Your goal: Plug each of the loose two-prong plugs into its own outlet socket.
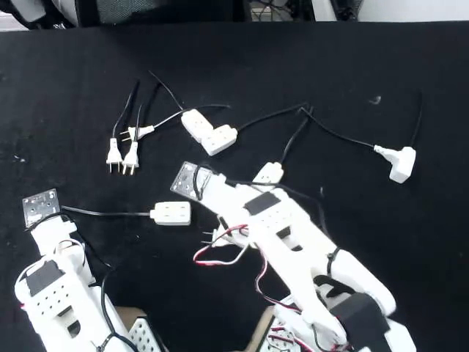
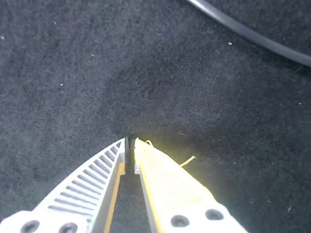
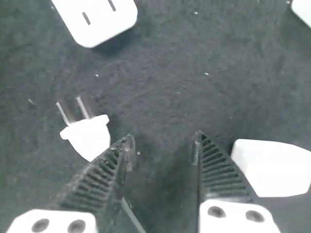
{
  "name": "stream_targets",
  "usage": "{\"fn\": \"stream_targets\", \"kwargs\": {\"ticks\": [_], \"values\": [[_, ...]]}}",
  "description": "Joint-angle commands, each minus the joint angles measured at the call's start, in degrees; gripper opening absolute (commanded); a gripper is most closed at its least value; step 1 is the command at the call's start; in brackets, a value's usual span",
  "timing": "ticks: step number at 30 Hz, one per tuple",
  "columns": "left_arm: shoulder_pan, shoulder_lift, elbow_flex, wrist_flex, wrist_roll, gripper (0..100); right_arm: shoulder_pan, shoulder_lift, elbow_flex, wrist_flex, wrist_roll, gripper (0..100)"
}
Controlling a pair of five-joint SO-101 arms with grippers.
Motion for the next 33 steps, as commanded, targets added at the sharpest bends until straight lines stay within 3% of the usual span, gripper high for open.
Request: {"fn": "stream_targets", "kwargs": {"ticks": [1, 8, 17, 21, 27, 33], "values": [[-0.4, -0.4, -1.0, 0.5, -0.6, 5, 1.0, -6.4, -6.4, 7.7, 0.6, 18.4], [0.0, -0.4, -1.0, 0.5, -0.6, 5, -4.0, -13.8, -3.1, 22.2, 5.0, 18.3], [0.0, -0.4, -1.0, 0.5, -0.6, 5, -6.2, -13.8, 10.5, 5.0, 6.8, 11.3], [0.0, -0.4, -1.0, 0.5, -0.6, 5, -6.2, -13.8, 10.8, 3.9, 6.8, 16.8], [-0.3, -0.4, -1.0, 0.5, -0.6, 5, -5.8, -9.0, 10.8, 1.3, 10.5, 17.3], [-0.4, -0.4, -1.0, 0.5, -0.6, 5, -0.4, 0.6, 4.8, -0.4, 10.7, 16.8]]}}
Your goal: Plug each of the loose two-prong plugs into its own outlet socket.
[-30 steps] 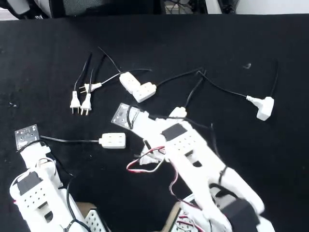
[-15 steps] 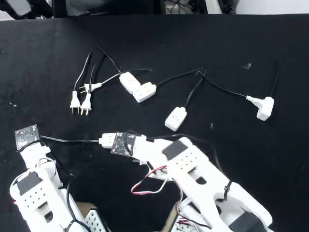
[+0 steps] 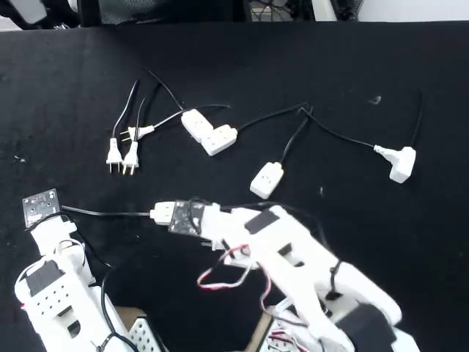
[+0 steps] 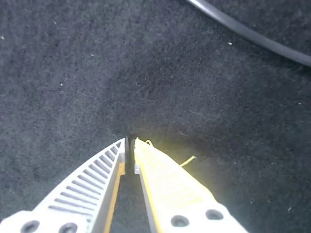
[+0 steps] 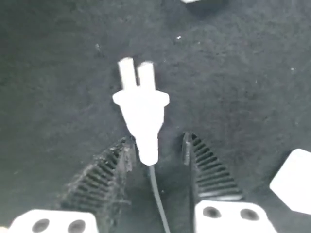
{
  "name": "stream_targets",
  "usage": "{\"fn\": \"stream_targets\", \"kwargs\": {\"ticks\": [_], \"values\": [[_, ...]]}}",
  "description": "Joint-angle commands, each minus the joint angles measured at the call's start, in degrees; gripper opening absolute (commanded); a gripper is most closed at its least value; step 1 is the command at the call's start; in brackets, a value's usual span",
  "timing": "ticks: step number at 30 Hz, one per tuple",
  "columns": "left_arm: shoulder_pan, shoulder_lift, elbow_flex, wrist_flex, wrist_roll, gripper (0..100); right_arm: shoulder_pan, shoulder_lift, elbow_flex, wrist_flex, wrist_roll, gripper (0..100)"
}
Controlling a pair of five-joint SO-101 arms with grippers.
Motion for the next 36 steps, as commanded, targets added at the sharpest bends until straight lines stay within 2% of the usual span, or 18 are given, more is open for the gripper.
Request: {"fn": "stream_targets", "kwargs": {"ticks": [1, 5, 9, 14, 19, 22, 25, 29, 36], "values": [[-0.4, -0.4, -1.0, 0.5, -0.6, 5, 2.7, 3.1, -3.8, -0.7, 0.7, 15.1], [-0.4, -0.4, -1.0, 0.5, -0.6, 5, 3.0, 1.9, -4.1, -1.0, 0.4, 0.5], [-0.3, -0.4, -1.0, 0.5, -0.6, 5, 3.1, -5.0, -3.9, 2.3, 0.4, 1.1], [0.2, -0.4, -1.1, 0.2, -0.7, 5, 2.7, -19.6, -6.8, 15.2, 0.4, 1.1], [4.5, -0.4, -7.2, 0.5, -3.0, 5, 2.7, -33.3, -9.8, 22.7, -0.7, 1.1], [10.7, -0.4, -14.6, 0.5, 0.0, 5, 2.7, -39.7, -6.5, 16.8, -8.8, 1.1], [21.9, -0.4, -19.9, 0.3, 8.9, 5, 2.7, -43.8, -0.9, 7.4, -13.5, 1.1], [36.7, -0.4, -23.9, -2.4, 19.9, 5, 2.7, -45.3, 4.2, -1.8, -16.2, 1.1], [49.2, -0.4, -24.4, -15.4, 31.8, 5, -1.4, -45.2, 10.4, -11.5, -20.5, 1.1]]}}
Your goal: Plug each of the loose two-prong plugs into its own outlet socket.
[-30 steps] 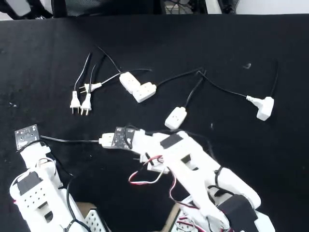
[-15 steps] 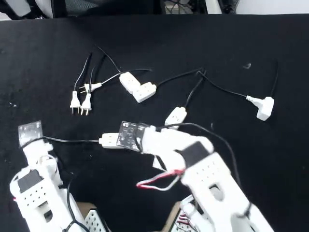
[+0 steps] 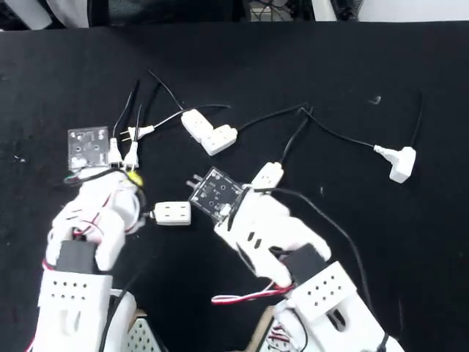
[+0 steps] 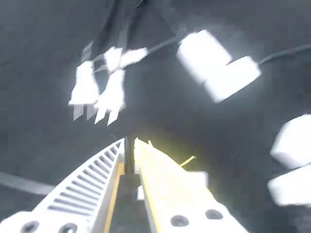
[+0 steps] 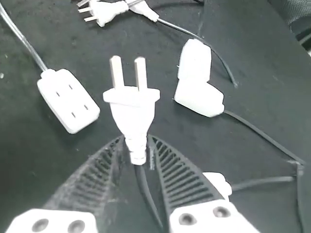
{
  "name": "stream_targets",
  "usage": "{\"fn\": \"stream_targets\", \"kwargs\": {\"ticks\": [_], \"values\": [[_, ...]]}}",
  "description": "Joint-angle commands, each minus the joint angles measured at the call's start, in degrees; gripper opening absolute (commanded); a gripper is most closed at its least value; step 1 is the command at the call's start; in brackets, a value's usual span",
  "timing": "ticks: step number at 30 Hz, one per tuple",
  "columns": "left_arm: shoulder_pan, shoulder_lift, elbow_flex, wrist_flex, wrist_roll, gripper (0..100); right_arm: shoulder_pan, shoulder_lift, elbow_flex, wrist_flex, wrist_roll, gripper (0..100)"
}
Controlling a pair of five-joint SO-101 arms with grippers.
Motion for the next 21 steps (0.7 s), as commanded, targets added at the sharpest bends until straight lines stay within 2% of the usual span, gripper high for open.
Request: {"fn": "stream_targets", "kwargs": {"ticks": [1, 6, 14, 18, 21], "values": [[5.4, -0.4, -2.4, -5.5, 5.0, 5, -1.6, -1.6, 1.5, -5.2, -2.7, 1.1], [9.5, -0.4, 0.6, -9.1, 9.2, 5, -1.5, -1.6, 2.4, -6.2, -5.5, 1.1], [15.3, -0.4, 12.0, -24.7, 9.9, 5, -4.2, -1.6, 2.0, -5.2, -7.4, 1.1], [17.0, -0.4, 12.2, -24.5, 7.8, 5, -7.9, -1.6, 0.3, -1.7, -7.1, 1.1], [16.4, -1.1, 11.7, -24.4, 5.5, 5, -7.9, -1.6, -0.1, -1.1, -6.9, 1.1]]}}
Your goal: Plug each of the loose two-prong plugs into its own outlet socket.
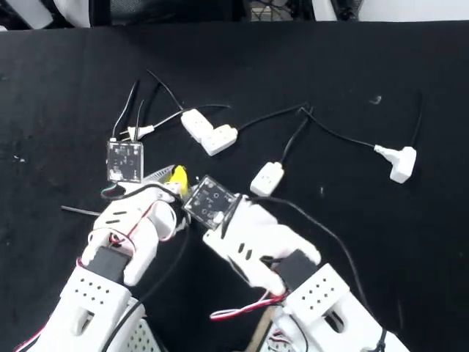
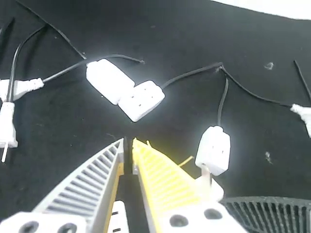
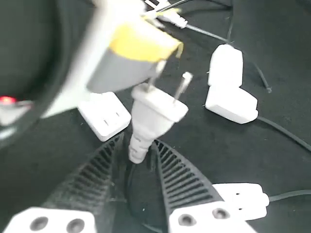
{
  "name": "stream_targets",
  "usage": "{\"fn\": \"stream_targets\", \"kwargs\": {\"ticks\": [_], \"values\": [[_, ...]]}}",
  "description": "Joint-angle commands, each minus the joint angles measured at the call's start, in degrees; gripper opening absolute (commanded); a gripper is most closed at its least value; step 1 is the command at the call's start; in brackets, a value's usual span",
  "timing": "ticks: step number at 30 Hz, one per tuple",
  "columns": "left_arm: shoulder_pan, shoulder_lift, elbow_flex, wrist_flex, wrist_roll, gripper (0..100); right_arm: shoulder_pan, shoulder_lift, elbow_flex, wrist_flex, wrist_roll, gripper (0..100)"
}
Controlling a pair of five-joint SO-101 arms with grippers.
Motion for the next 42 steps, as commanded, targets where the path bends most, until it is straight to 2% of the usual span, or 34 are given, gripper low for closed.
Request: {"fn": "stream_targets", "kwargs": {"ticks": [1, 8, 11, 13, 16, 19, 24, 28, 34, 36, 39, 42], "values": [[0.4, -2.0, -1.5, 0.0, -1.9, 5, -2.0, -1.6, -2.9, 0.4, 0.2, 1.1], [-5.5, -17.8, -4.1, 15.9, -1.6, 5, -0.9, -1.6, -4.4, 1.5, 0.4, 1.1], [-6.3, -27.2, -1.7, 20.6, -2.0, 5, -0.9, -1.6, -6.1, 9.0, 5.2, 1.1], [-9.6, -32.9, 0.7, 22.9, -2.0, 5, -1.0, -1.6, -6.1, 15.5, 9.2, 1.1], [-15.9, -30.9, 1.5, 21.3, -1.6, 5, -1.2, -0.2, -4.7, 22.9, 16.4, 1.1], [-19.5, -28.6, 1.5, 19.1, -0.3, 5, -1.2, 5.2, -5.0, 28.0, 19.9, 1.1], [-23.3, -28.5, 1.9, 19.2, 3.7, 5, -1.1, 16.8, -8.7, 30.2, 25.1, 1.1], [-23.4, -28.5, 2.8, 18.9, 3.7, 5, 1.8, 27.6, -12.4, 26.2, 25.7, 1.1], [-23.4, -28.5, 2.8, 18.9, 3.6, 5, 3.4, 42.7, -22.4, 26.4, 25.2, 2.5], [-23.4, -28.5, 2.8, 18.7, 3.6, 5, 3.0, 45.3, -27.1, 28.6, 23.7, 4.9], [-23.4, -28.5, 2.8, 18.7, 3.4, 5, 0.0, 46.0, -32.7, 33.9, 23.5, 0.6], [-23.4, -28.5, 2.8, 18.9, 3.4, 5, 1.0, 43.0, -35.8, 40.4, 23.5, 1.0]]}}
